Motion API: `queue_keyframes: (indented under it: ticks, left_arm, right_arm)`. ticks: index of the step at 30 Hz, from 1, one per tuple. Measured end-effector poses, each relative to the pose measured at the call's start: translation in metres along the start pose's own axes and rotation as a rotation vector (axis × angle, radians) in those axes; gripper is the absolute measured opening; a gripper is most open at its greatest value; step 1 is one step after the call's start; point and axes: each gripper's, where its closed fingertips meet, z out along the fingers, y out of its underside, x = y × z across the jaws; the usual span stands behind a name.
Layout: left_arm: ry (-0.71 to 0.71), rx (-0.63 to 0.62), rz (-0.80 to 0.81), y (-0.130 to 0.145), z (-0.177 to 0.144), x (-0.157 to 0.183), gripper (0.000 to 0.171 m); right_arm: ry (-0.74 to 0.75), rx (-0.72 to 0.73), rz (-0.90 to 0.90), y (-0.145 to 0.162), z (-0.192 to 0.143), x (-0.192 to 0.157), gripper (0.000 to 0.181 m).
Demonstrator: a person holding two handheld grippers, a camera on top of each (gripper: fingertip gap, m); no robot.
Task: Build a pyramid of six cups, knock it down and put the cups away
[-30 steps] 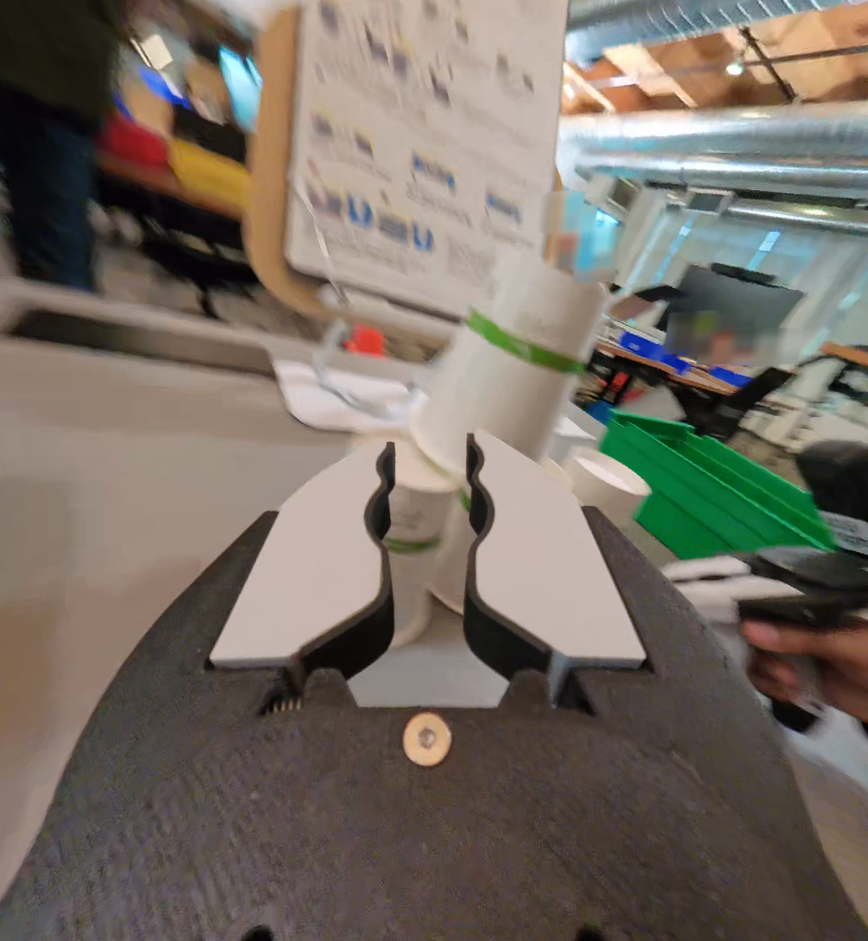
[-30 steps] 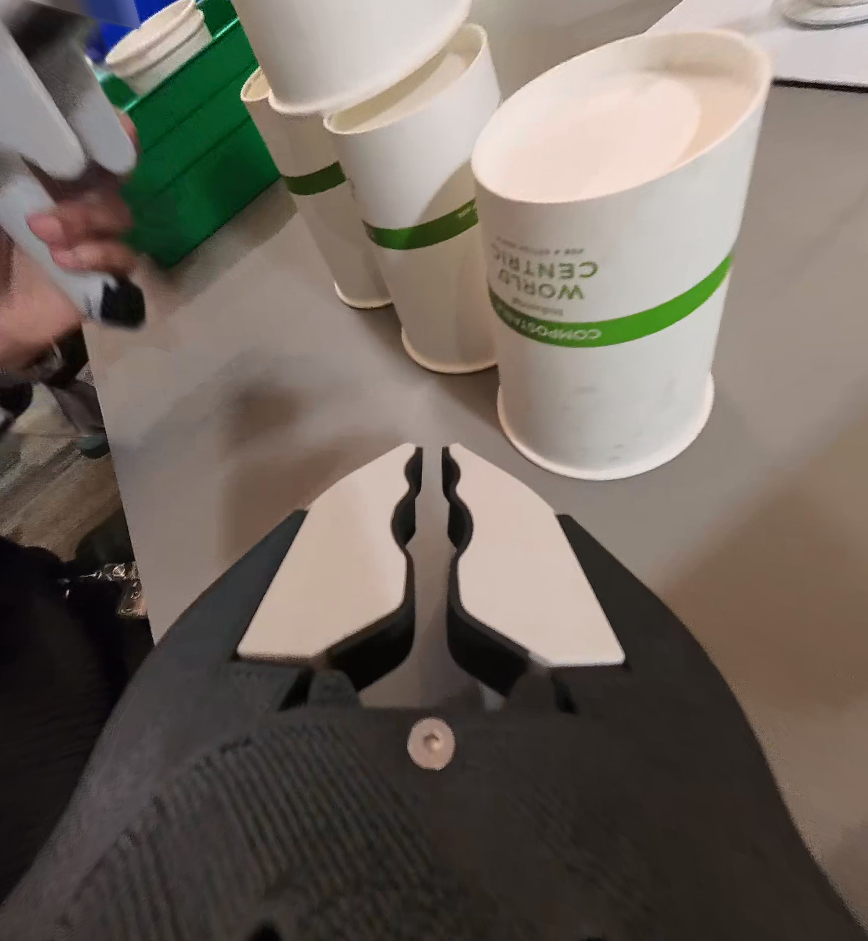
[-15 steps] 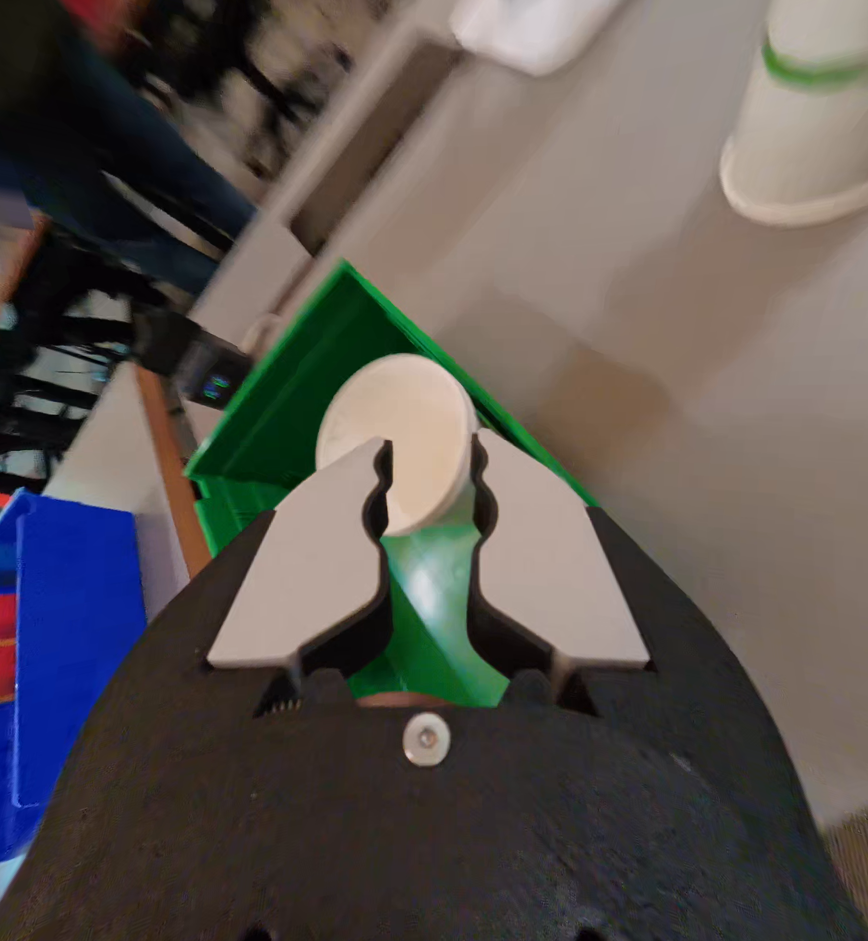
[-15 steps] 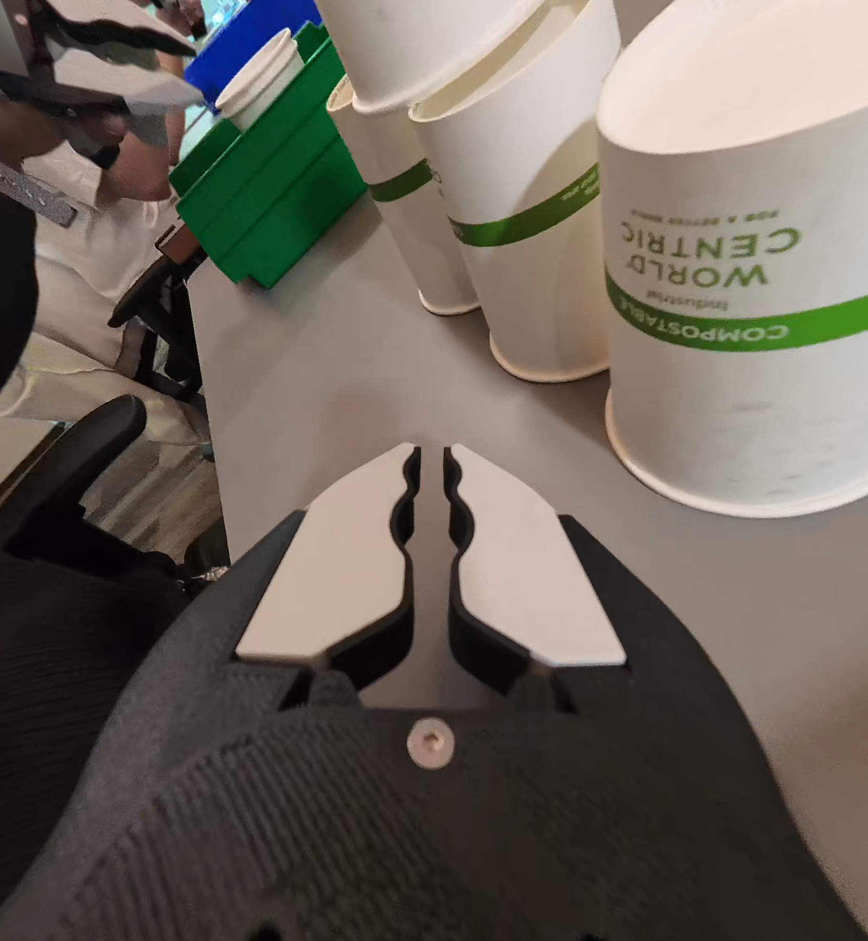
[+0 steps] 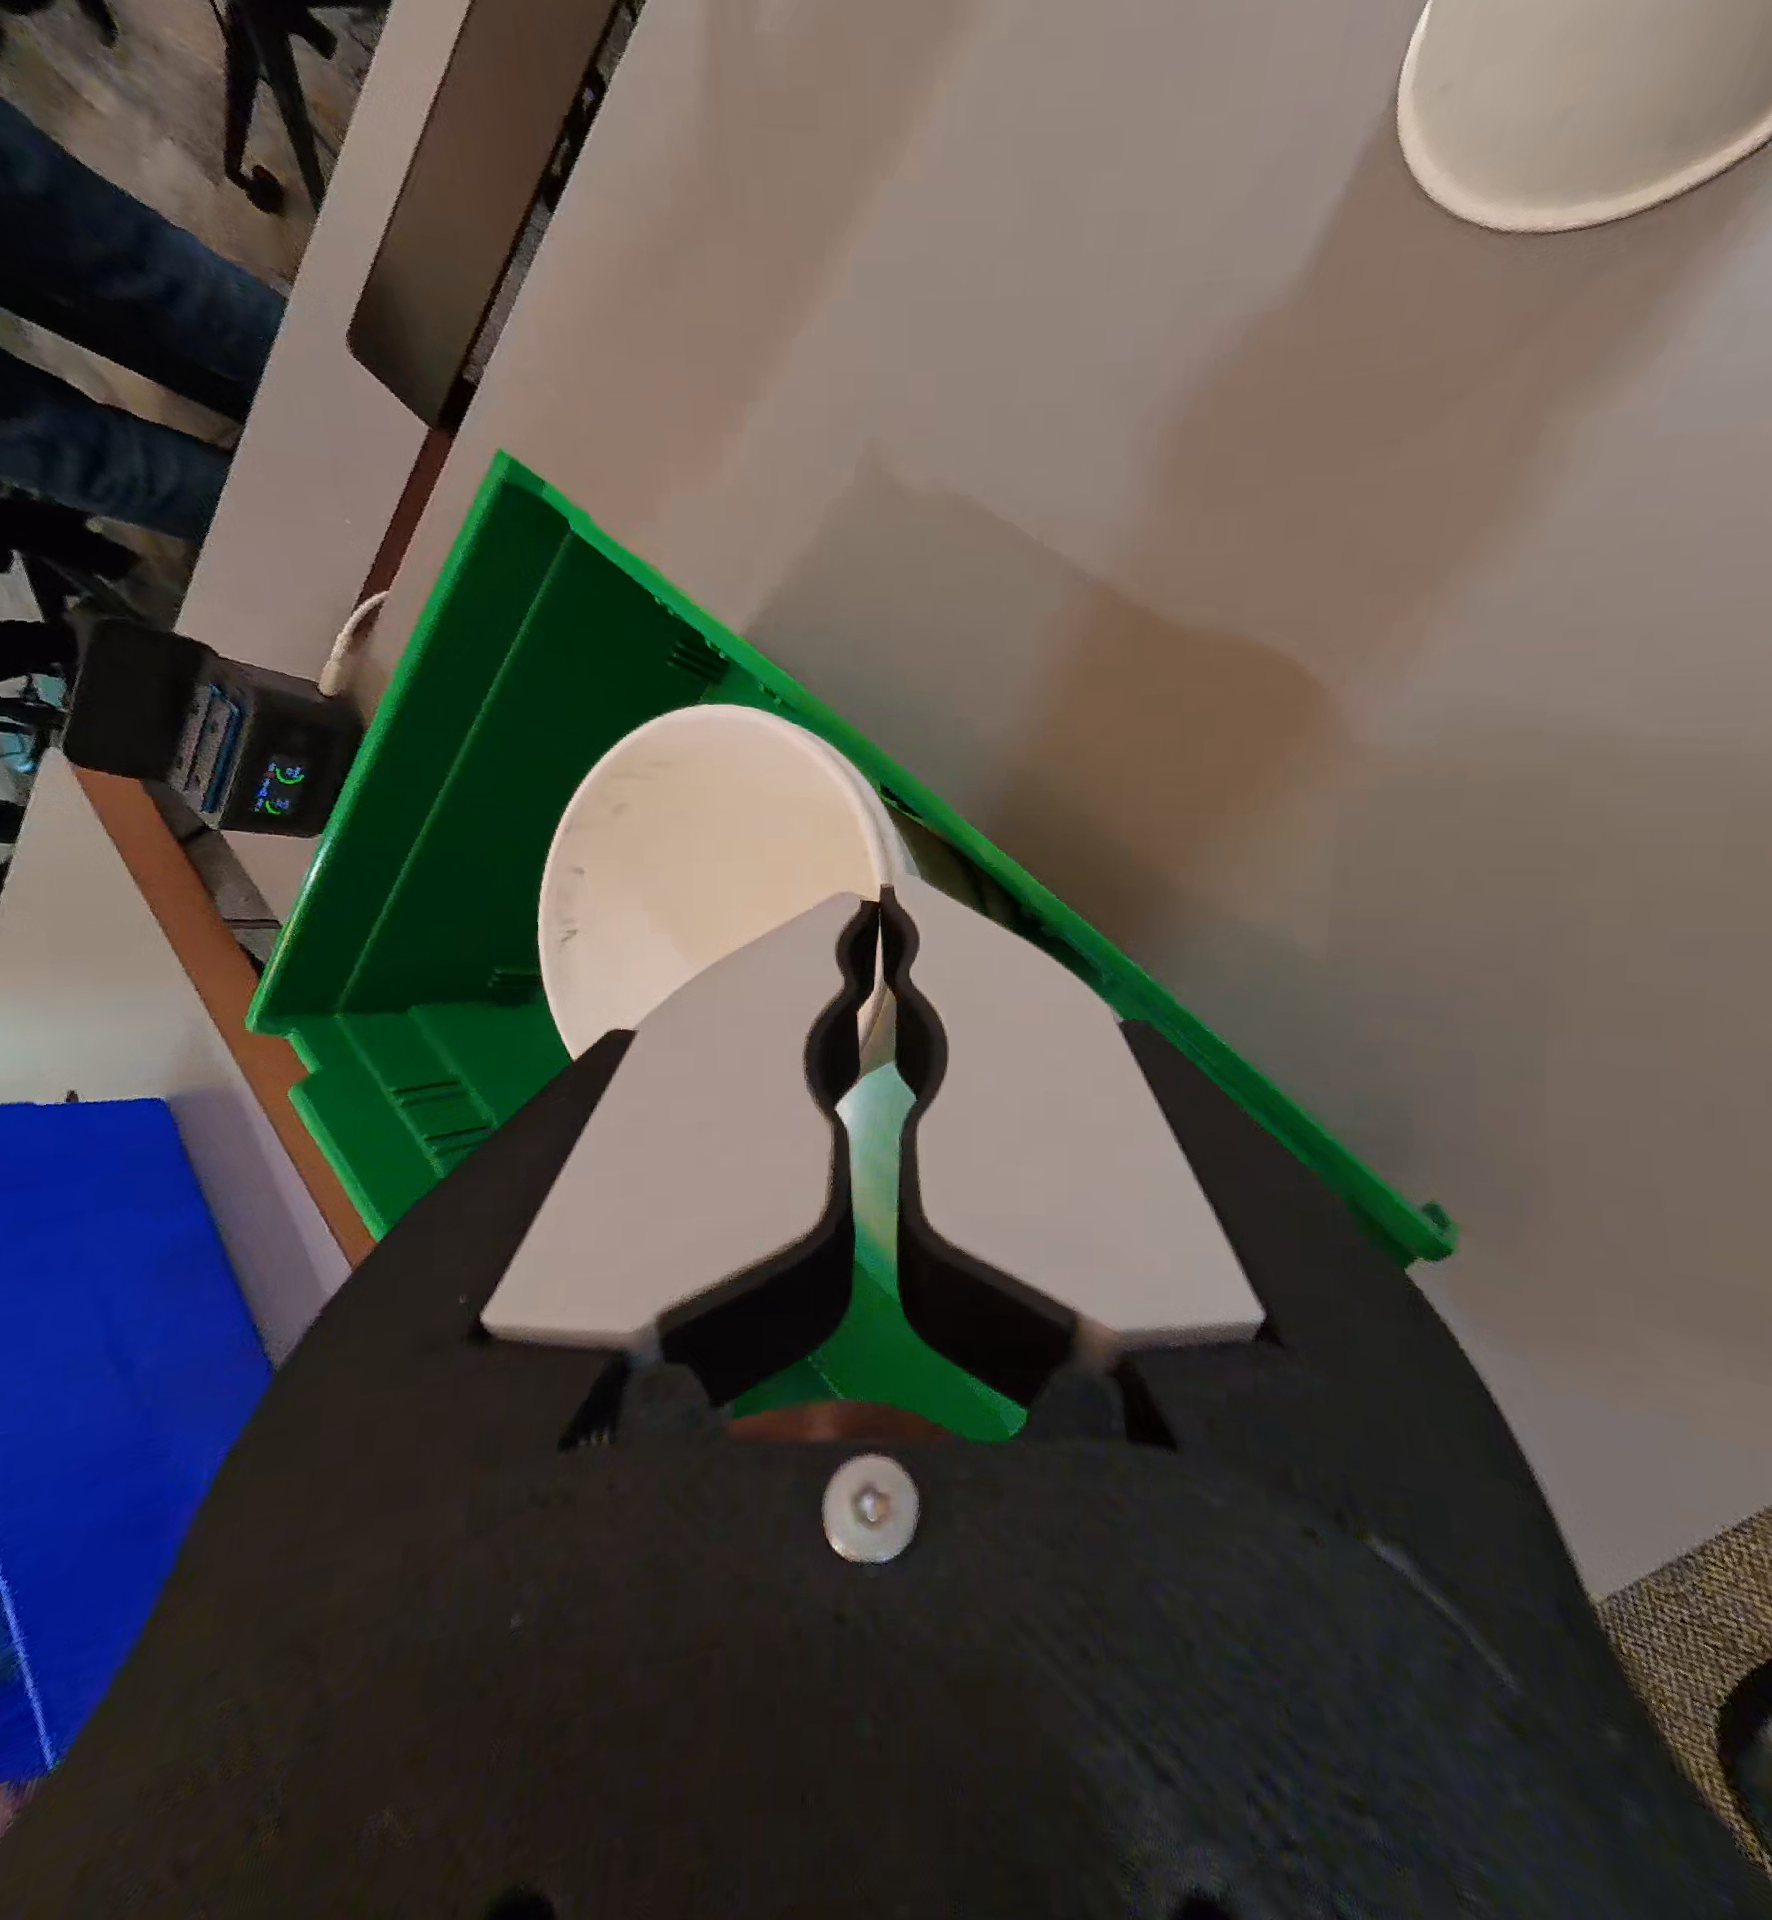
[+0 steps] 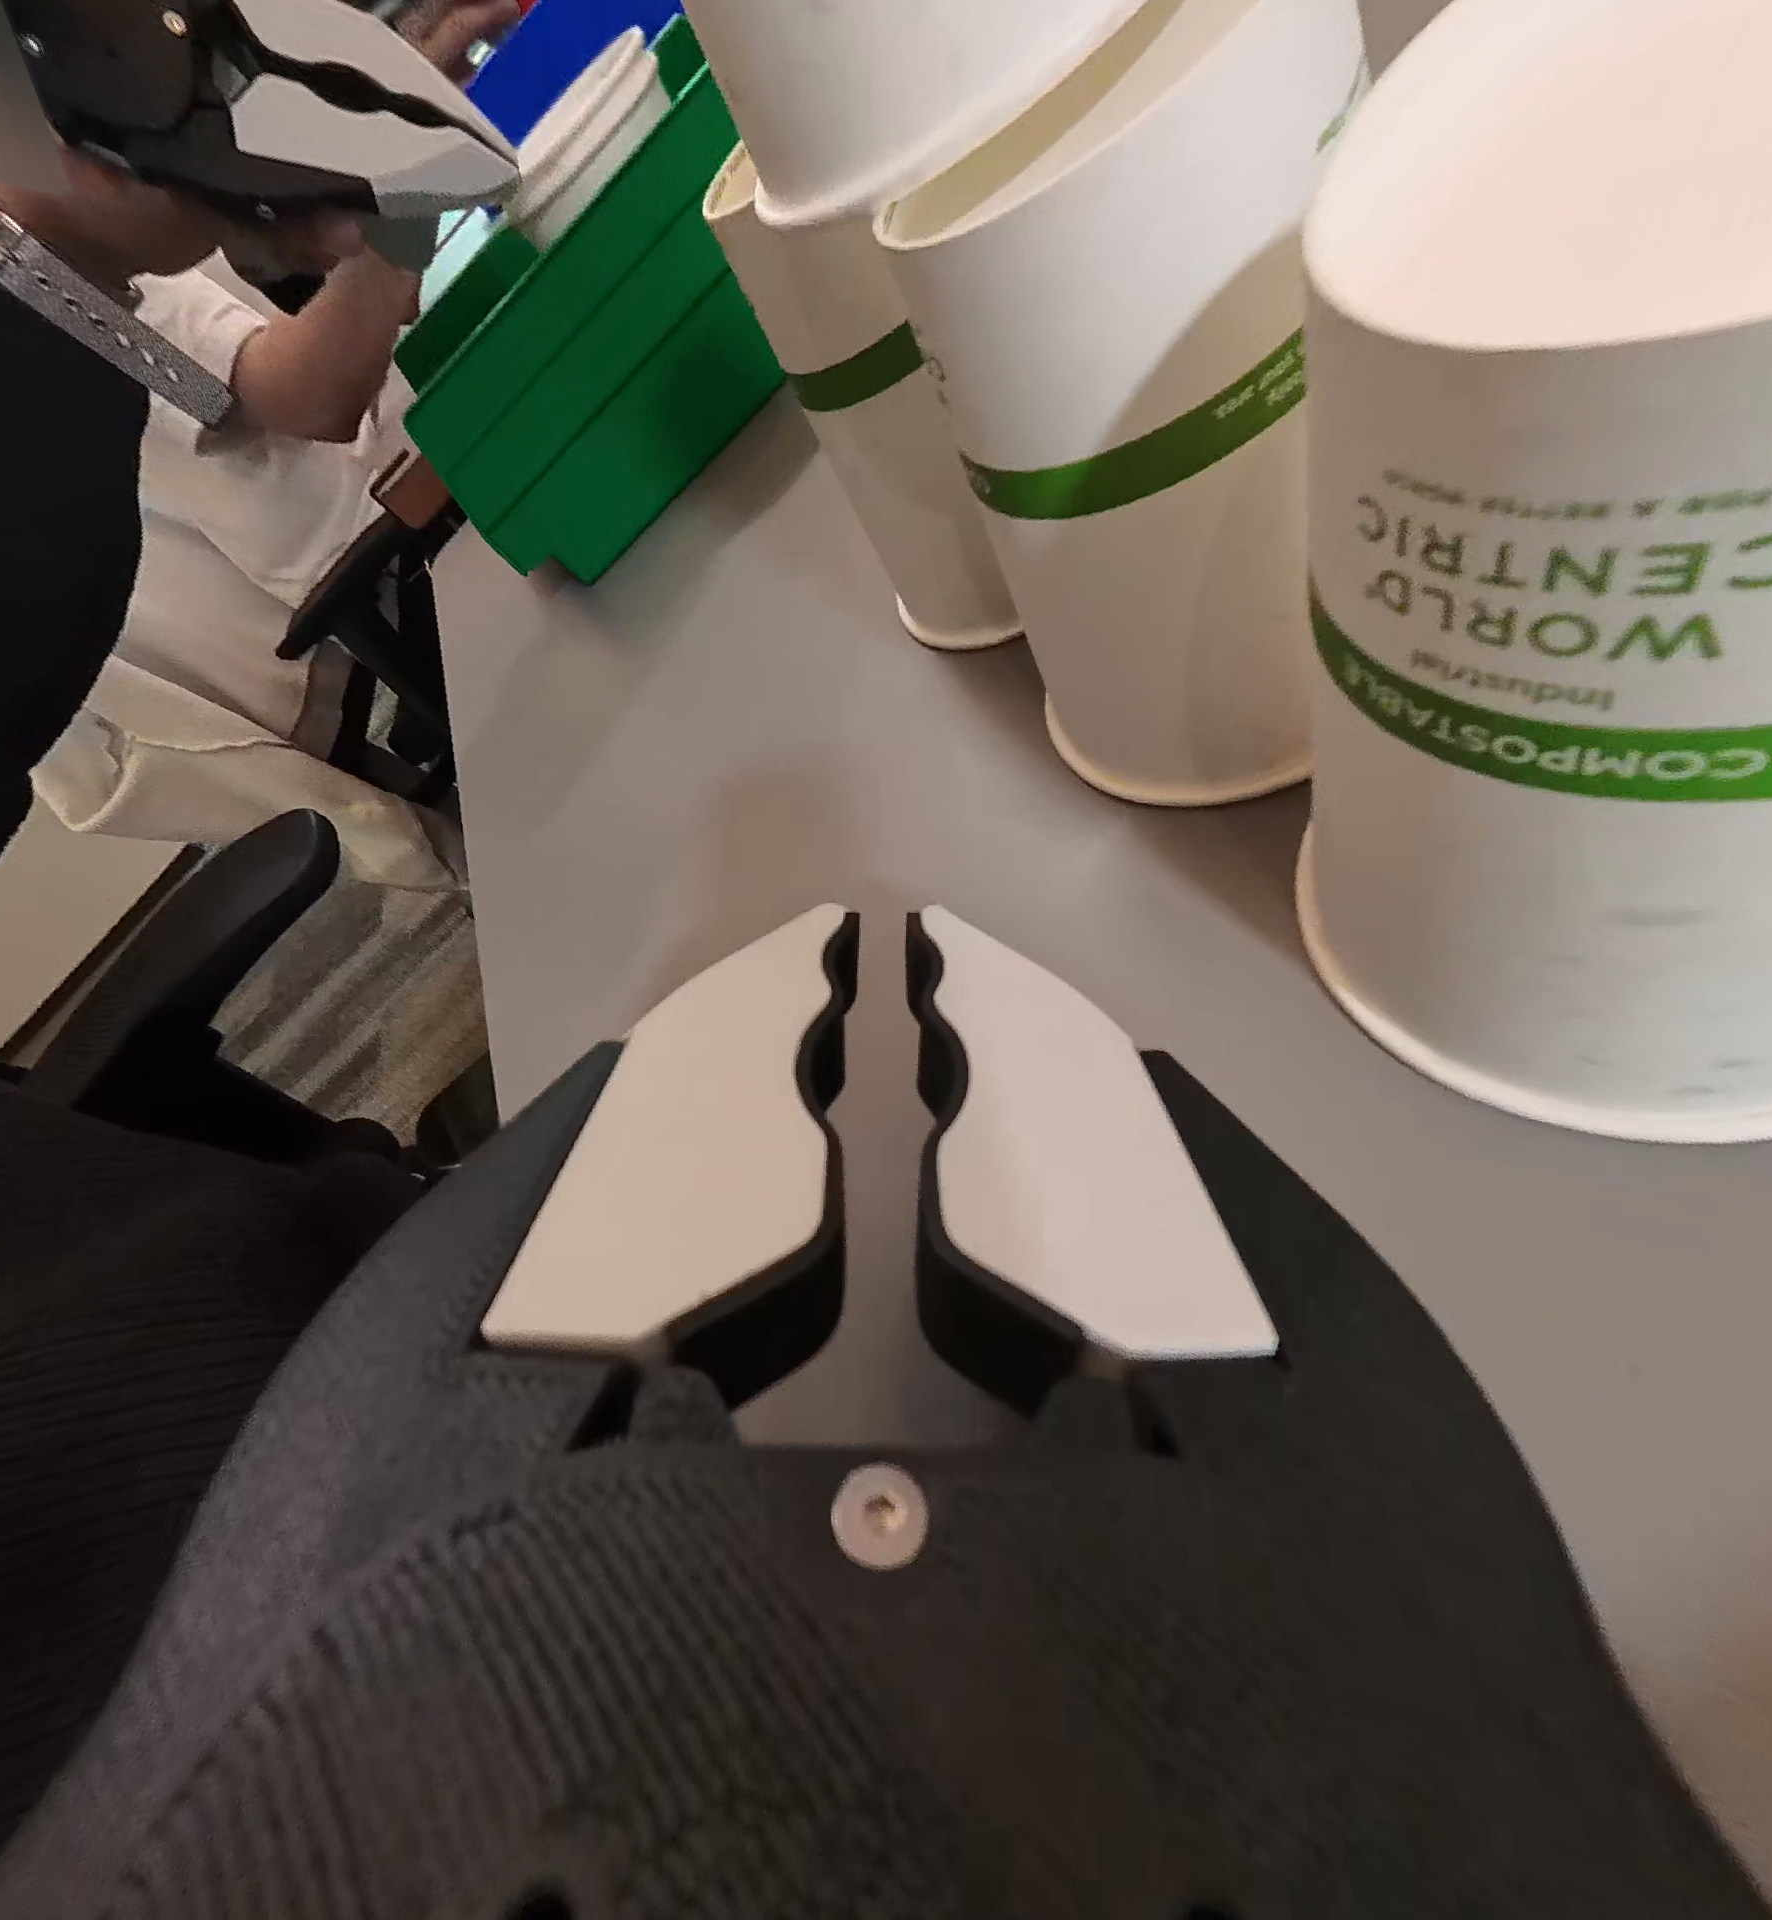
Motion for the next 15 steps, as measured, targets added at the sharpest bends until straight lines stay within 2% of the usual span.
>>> queue_keyframes:
  ticks: [6, 15]
  left_arm:
    - [-0.030, -0.001, -0.011, -0.0013, -0.0008, -0.0054, 0.016]
    - [-0.017, 0.017, -0.015, -0.0021, -0.0028, -0.0015, 0.020]
  right_arm:
    - [-0.002, 0.004, -0.005, -0.0012, -0.0009, -0.0030, 0.008]
    - [0.005, 0.007, -0.021, -0.0023, -0.0014, -0.0053, 0.008]
